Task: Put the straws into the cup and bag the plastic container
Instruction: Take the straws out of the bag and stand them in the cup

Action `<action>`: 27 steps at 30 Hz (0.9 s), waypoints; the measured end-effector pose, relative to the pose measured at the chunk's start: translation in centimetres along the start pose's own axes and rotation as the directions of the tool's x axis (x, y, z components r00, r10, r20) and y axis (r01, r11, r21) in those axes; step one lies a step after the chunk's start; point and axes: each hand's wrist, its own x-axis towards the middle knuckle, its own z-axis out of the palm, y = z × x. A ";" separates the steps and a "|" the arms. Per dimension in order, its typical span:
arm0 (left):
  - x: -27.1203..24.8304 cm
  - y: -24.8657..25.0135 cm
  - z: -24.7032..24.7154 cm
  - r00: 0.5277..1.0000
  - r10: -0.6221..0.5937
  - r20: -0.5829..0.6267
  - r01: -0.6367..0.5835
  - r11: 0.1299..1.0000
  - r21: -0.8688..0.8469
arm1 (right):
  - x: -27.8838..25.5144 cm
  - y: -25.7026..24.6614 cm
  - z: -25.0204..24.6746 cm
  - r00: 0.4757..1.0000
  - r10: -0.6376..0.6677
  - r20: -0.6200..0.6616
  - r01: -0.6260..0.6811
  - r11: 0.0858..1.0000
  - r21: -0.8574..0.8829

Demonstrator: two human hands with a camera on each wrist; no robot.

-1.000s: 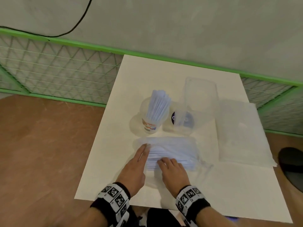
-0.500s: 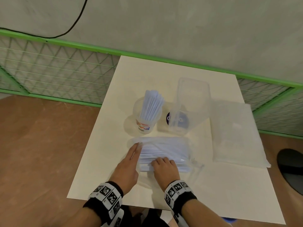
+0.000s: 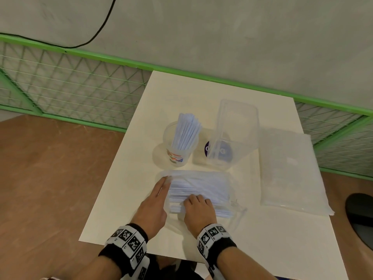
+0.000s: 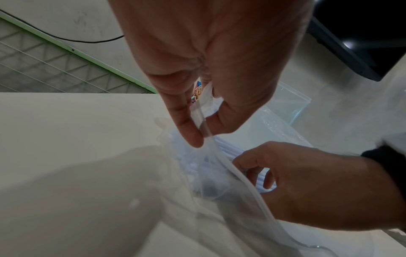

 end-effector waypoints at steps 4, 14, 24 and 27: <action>-0.1 -0.1 0.2 1.000 -0.013 -0.009 0.013 1.000 -0.008 | -0.1 -0.2 -0.3 1.000 -0.015 0.017 0.015 1.000 0.003; -0.3 -0.3 0.3 0.999 -0.031 -0.011 0.030 0.999 -0.026 | -0.3 -0.5 -0.4 1.000 -0.003 0.031 0.001 0.997 0.071; -0.2 -0.2 0.2 0.999 -0.024 -0.023 0.023 0.999 -0.022 | 0.7 -0.6 -1.1 0.994 -0.036 0.099 0.040 0.998 -0.042; -0.3 -0.1 0.2 0.999 -0.028 -0.017 0.028 0.999 -0.020 | 1.0 -0.7 -1.5 0.989 -0.033 0.142 0.043 0.997 -0.070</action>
